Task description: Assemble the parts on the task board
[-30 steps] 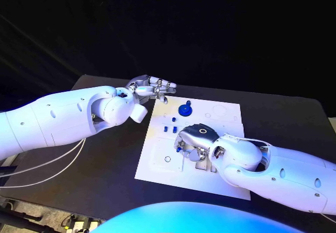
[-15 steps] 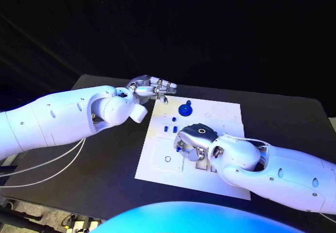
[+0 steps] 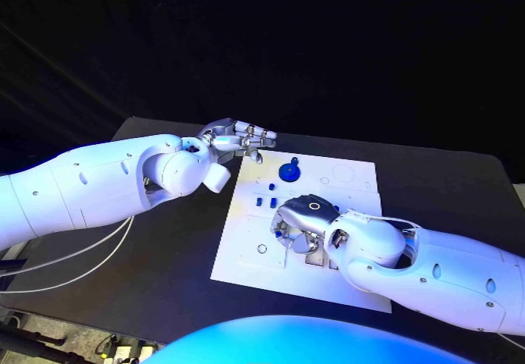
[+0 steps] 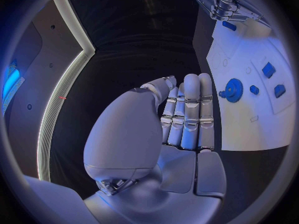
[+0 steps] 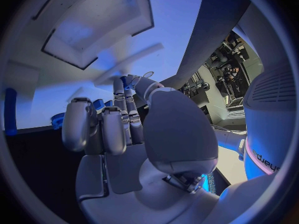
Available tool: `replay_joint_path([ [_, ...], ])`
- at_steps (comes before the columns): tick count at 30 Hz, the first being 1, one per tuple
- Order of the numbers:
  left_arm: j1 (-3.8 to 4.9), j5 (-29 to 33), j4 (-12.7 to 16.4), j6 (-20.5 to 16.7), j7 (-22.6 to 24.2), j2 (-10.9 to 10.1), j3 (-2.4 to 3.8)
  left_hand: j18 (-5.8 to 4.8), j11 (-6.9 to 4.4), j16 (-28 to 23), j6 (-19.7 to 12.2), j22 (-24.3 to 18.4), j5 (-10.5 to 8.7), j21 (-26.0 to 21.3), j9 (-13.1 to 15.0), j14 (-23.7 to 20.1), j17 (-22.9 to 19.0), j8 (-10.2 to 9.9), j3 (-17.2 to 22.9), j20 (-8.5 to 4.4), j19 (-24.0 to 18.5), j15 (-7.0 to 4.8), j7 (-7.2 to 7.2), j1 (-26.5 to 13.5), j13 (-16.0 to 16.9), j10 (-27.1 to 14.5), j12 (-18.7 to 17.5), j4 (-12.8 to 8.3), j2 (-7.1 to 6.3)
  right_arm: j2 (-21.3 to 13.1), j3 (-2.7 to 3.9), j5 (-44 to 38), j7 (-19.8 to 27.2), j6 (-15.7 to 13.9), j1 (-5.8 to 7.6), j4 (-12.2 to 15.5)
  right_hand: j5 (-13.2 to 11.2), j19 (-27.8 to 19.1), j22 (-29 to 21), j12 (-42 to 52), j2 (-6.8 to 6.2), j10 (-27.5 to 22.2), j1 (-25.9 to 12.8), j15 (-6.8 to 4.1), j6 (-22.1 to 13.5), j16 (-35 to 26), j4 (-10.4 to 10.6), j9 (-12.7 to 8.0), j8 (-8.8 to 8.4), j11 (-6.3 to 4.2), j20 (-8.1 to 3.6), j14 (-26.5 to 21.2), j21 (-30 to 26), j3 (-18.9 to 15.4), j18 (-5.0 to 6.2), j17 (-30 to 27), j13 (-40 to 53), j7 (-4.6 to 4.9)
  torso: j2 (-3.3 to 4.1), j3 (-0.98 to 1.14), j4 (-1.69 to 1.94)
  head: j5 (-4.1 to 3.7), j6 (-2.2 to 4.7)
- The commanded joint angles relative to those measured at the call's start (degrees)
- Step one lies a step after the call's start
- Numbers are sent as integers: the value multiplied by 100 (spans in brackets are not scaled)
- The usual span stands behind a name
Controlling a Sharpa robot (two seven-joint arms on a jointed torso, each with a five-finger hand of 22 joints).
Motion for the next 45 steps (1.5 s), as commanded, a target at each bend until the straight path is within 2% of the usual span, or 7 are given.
replay_joint_path([
  [1,8,-31,3,109,-7,14,4,78,-8,-34,-28,-7,-14,-38,-5,-39,-7,-2,-44,-9,-44,18,0,-5,-9,-48,40,-4,59,-17,-17,-22,-42,6,-22,-14,-57,-36,418,-19,-73,-286,-115,108,-348,13,19,-123,-35,88,78,255,-86,-83,-24,-17,-81,81,-1,2,-5,2,6],
  [5,8,-33,3,118,-17,14,4,78,-8,-36,-30,-8,-14,-40,-6,-41,-8,-2,-47,-8,-45,19,1,-7,-9,-51,41,-4,59,-59,-17,-31,-42,-142,-22,24,-88,-67,377,-5,-126,-469,-153,131,-592,12,17,-195,-31,121,118,246,-169,-145,-5,-35,-125,66,0,5,-2,-8,25],
  [14,8,-43,4,125,-35,-5,3,78,-7,-37,-32,-9,-15,-41,-6,-42,-9,-2,-49,-8,-46,19,2,-9,-10,-54,42,-4,59,-413,13,-81,-113,-303,6,354,-90,-70,370,15,-123,-503,-161,129,-599,7,19,-204,-5,114,127,241,-185,-175,0,-54,-132,39,-2,3,-4,-43,61],
  [19,8,-49,7,125,-40,-26,3,78,-6,-39,-35,-11,-15,-44,-6,-44,-11,-1,-53,-6,-48,20,3,-11,-10,-58,44,-5,60,-857,74,-51,-190,-330,158,650,-85,-53,386,47,-107,-480,-166,121,-547,14,25,-198,21,101,126,241,-163,-193,-3,-48,-127,26,-1,-1,-8,-97,94],
  [22,8,-51,5,127,-37,-39,3,78,-6,-39,-35,-11,-15,-44,-6,-44,-11,-1,-53,-6,-48,20,3,-11,-10,-58,44,-5,60,-1187,106,95,-220,-304,359,745,-86,-51,387,53,-119,-482,-175,118,-538,17,28,-199,23,98,126,242,-163,-211,-3,-45,-128,16,-7,-1,-13,-168,133],
  [29,8,-52,-3,130,-31,-53,1,78,-6,-40,-35,-12,-14,-46,-5,-45,-13,0,-55,-6,-48,21,2,-11,-10,-58,47,-5,62,-1566,125,314,-140,-248,621,571,-125,-118,304,34,-211,-657,-240,130,-588,-16,70,-232,-2,112,133,222,-326,-413,27,-119,-160,-76,2,1,-2,-347,217],
  [45,7,-52,-15,119,-51,-66,-1,78,-6,-42,-34,-15,-14,-50,-4,-46,-15,4,-59,-4,-50,22,2,-15,-9,-58,53,-4,69,-1556,111,357,-44,126,601,225,-136,-113,293,123,-198,-633,-219,125,-602,5,125,-257,2,101,137,226,-362,-611,31,-104,-138,-151,9,2,5,-387,223],
])
